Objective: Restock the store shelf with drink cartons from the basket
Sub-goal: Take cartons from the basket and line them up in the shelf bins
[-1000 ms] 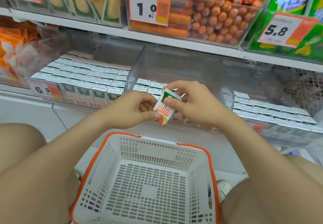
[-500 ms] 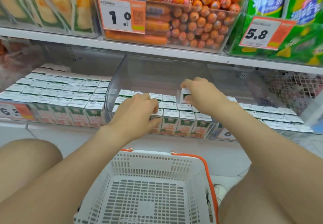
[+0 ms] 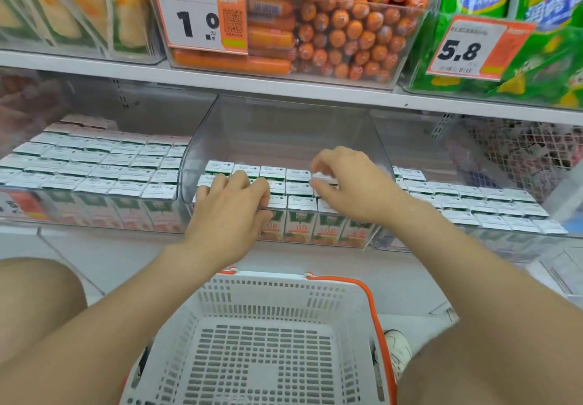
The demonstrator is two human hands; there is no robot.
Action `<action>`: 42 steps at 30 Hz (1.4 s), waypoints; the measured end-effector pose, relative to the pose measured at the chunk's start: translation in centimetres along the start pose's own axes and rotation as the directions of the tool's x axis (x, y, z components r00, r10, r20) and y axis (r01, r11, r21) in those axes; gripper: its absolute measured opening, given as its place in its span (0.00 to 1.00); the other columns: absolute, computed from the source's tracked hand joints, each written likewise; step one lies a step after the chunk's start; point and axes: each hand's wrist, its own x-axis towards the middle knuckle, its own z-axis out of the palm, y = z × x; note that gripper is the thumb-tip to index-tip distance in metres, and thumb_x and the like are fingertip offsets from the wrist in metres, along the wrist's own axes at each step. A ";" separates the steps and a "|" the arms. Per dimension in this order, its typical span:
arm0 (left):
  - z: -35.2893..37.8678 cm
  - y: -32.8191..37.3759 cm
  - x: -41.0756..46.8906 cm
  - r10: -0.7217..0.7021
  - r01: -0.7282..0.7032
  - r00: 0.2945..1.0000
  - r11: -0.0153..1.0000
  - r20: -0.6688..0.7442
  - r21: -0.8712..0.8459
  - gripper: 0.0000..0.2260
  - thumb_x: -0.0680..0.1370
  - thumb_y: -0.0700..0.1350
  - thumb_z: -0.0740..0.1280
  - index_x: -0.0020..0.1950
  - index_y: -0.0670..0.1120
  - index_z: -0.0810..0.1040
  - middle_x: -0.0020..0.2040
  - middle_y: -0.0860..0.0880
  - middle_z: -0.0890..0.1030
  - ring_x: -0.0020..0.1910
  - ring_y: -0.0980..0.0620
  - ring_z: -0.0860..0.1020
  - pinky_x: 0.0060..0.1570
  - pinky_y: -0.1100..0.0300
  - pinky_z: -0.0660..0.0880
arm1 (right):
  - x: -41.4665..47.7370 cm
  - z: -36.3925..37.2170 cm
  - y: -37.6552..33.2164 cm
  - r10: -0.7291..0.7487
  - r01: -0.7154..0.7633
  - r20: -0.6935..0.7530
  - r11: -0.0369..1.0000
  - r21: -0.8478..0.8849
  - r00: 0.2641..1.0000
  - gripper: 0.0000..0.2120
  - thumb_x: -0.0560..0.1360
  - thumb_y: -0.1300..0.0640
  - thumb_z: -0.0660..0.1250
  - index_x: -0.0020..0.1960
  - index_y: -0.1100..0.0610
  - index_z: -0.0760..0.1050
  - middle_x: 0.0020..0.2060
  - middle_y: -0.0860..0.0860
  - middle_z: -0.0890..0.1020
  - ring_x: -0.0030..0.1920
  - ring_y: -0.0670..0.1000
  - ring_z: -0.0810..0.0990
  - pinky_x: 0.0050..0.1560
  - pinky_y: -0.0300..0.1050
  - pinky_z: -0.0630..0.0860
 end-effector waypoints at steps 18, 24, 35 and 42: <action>1.6 1.0 1.0 -0.149 0.122 0.947 0.986 -0.284 -0.110 0.06 0.80 0.46 0.72 0.49 0.57 0.78 0.52 0.57 0.72 0.53 0.47 0.70 0.56 0.51 0.57 | -1.4 3.6 -2.9 -0.085 -0.018 -0.257 0.928 -0.372 0.963 0.13 0.73 0.53 0.77 0.52 0.56 0.77 0.48 0.53 0.81 0.51 0.58 0.77 0.46 0.51 0.67; 2.8 0.9 2.2 -0.143 0.135 0.959 0.990 -0.247 -0.048 0.05 0.80 0.47 0.73 0.49 0.56 0.78 0.54 0.55 0.72 0.57 0.45 0.69 0.62 0.45 0.61 | 0.0 4.5 -2.2 -0.053 -0.027 -0.160 0.889 -0.458 0.986 0.15 0.73 0.61 0.76 0.55 0.55 0.73 0.50 0.52 0.79 0.52 0.57 0.78 0.43 0.48 0.61; 2.9 5.1 0.7 0.202 -0.177 0.955 0.976 -0.218 0.127 0.13 0.74 0.40 0.71 0.58 0.48 0.75 0.57 0.47 0.75 0.54 0.41 0.74 0.57 0.44 0.68 | -4.6 -0.8 -0.9 -0.011 -0.007 -0.228 0.997 -0.076 0.974 0.11 0.79 0.59 0.64 0.60 0.51 0.78 0.51 0.50 0.81 0.50 0.54 0.80 0.48 0.52 0.78; 3.9 15.6 2.7 0.567 -0.558 0.787 0.822 -0.244 0.112 0.05 0.79 0.45 0.67 0.52 0.45 0.77 0.54 0.45 0.78 0.52 0.41 0.76 0.56 0.47 0.71 | -11.6 -5.6 8.5 0.272 -0.277 -0.209 0.961 0.005 0.939 0.09 0.68 0.51 0.70 0.49 0.47 0.79 0.37 0.43 0.80 0.40 0.49 0.80 0.43 0.51 0.81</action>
